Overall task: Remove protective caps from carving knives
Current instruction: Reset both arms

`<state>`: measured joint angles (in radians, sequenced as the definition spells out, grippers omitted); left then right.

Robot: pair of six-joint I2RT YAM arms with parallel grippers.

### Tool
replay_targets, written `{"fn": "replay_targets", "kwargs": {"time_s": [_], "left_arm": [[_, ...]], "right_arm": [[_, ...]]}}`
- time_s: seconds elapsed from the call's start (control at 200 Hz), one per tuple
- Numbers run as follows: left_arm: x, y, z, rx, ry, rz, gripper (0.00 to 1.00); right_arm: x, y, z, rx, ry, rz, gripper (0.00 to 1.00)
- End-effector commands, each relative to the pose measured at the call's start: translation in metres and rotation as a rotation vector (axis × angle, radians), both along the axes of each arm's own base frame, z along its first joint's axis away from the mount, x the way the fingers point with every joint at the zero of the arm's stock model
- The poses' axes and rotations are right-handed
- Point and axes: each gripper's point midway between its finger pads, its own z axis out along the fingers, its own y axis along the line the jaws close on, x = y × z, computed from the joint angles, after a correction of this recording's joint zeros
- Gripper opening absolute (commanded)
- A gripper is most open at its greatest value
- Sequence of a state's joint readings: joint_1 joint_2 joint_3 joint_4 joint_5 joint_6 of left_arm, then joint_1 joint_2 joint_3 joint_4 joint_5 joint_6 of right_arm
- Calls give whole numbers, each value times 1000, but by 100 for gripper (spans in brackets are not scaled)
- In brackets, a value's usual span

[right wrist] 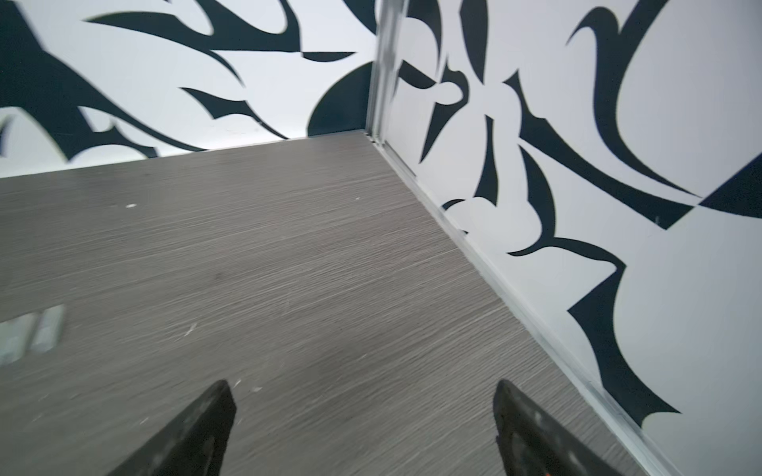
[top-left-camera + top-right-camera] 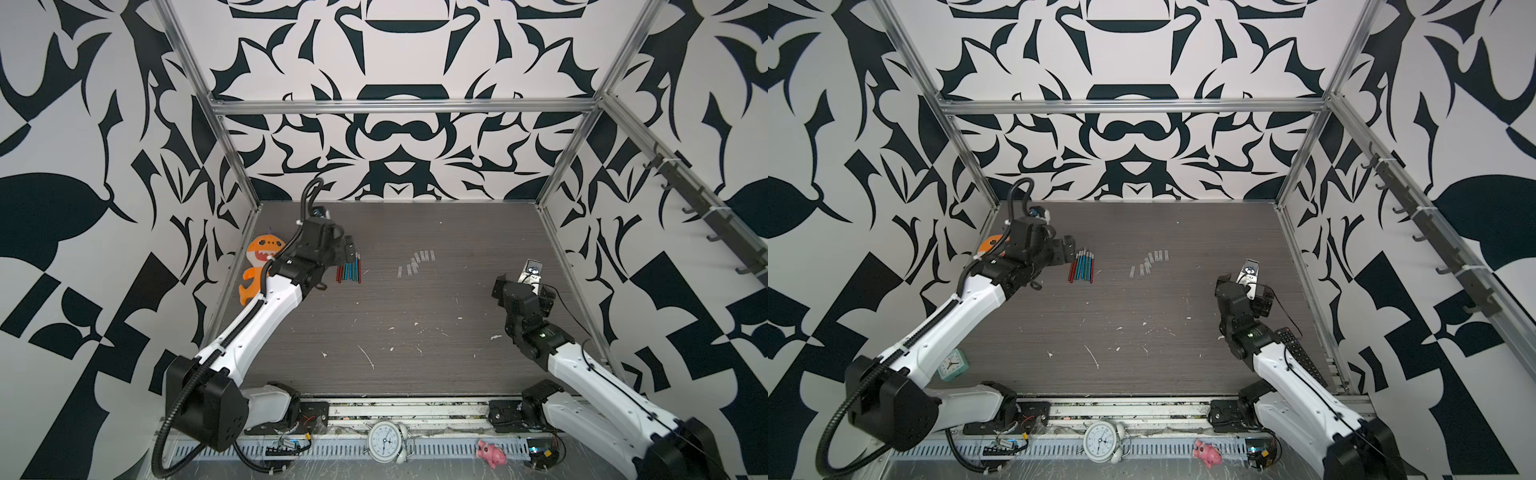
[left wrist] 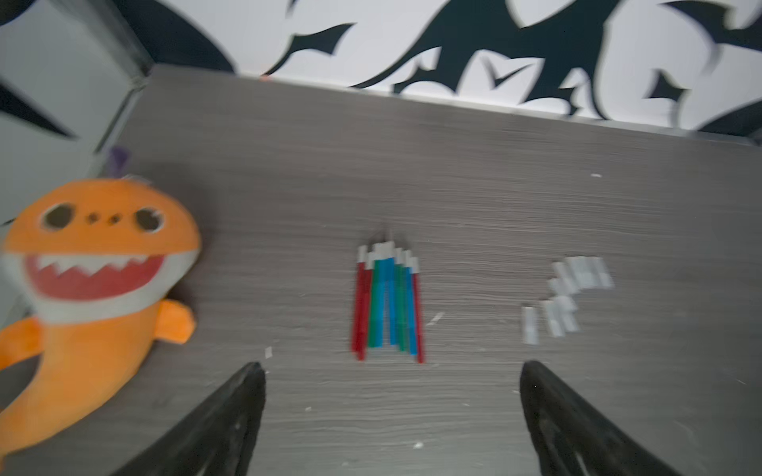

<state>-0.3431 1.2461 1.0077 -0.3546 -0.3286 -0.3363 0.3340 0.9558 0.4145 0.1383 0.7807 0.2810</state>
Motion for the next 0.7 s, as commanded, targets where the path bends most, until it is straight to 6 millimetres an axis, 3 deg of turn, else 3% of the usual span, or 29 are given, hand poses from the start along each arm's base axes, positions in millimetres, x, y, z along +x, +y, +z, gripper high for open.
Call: {"fn": "replay_targets", "kwargs": {"time_s": [0.0, 0.09, 0.175, 0.285, 0.33, 0.41, 0.475, 0.52, 0.545, 0.56, 0.695], "left_arm": [[5, 29, 8, 49, -165, 86, 99], [6, 44, -10, 158, -214, 111, 100], [3, 58, -28, 259, -209, 137, 99], [0, 69, -43, 262, -194, 151, 99], [0, 72, -50, 251, -198, 146, 99], [1, 87, -62, 270, -206, 178, 99], [4, 94, -71, 265, -208, 187, 99], [7, 96, -73, 258, -230, 182, 99], [8, 95, -70, 249, -258, 178, 99], [10, 94, -80, 248, -243, 166, 99], [17, 84, -100, 235, -281, 83, 100]], "right_arm": [[29, -2, 13, -119, -88, 24, 100], [44, -3, -12, -193, -31, 21, 100], [50, -6, -30, -148, -77, 25, 100], [55, -6, -46, -132, -85, 58, 100], [60, 2, -48, -126, -78, 114, 100], [68, 20, -74, -65, -20, 272, 100], [70, 14, -63, -97, -84, 236, 100], [69, 7, -70, -54, -36, 203, 100], [71, 6, -72, -44, -23, 202, 100], [71, 5, -72, -53, -16, 195, 100], [73, 5, -74, -65, -1, 202, 100]]}}
